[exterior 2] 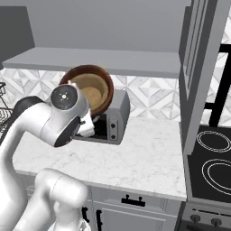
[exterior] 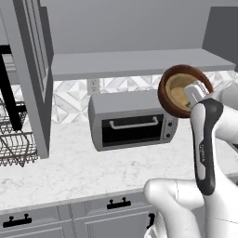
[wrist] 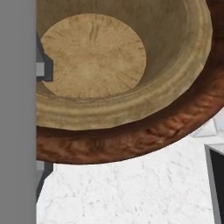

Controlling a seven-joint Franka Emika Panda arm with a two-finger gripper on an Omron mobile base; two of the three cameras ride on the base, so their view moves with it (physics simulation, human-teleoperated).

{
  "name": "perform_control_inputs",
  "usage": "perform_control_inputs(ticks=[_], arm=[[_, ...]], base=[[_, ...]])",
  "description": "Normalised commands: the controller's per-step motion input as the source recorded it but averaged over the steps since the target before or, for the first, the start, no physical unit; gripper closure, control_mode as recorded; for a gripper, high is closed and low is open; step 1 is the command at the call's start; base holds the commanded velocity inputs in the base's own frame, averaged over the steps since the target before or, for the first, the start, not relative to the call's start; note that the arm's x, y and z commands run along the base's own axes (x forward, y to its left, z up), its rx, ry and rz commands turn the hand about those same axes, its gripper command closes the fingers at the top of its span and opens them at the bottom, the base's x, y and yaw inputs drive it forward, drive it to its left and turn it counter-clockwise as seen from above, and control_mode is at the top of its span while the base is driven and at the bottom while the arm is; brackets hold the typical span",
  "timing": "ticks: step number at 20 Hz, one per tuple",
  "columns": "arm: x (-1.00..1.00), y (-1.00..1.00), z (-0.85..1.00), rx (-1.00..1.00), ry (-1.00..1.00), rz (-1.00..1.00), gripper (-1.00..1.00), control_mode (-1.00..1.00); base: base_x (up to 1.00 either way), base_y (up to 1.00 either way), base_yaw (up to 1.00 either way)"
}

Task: Pick up the bowls on the counter and stack them on top of one another in the open cabinet. Place the smaller bowl on top of the larger bowl.

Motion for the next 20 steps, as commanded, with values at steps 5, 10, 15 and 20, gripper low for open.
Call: perform_control_inputs(ticks=[5,10,15,20], arm=[[0.64,0.30,1.00,0.03,0.00,0.00,1.00,-1.00],[1.00,0.00,1.00,0.09,0.01,0.00,1.00,-1.00],[0.92,-0.06,0.40,0.04,0.01,0.00,1.00,-1.00],[0.94,-0.08,-0.09,0.00,0.03,0.00,1.00,-1.00]], base=[[0.00,0.00,0.00],[0.00,0.00,0.00],[0.00,0.00,0.00],[0.00,0.00,0.00]])
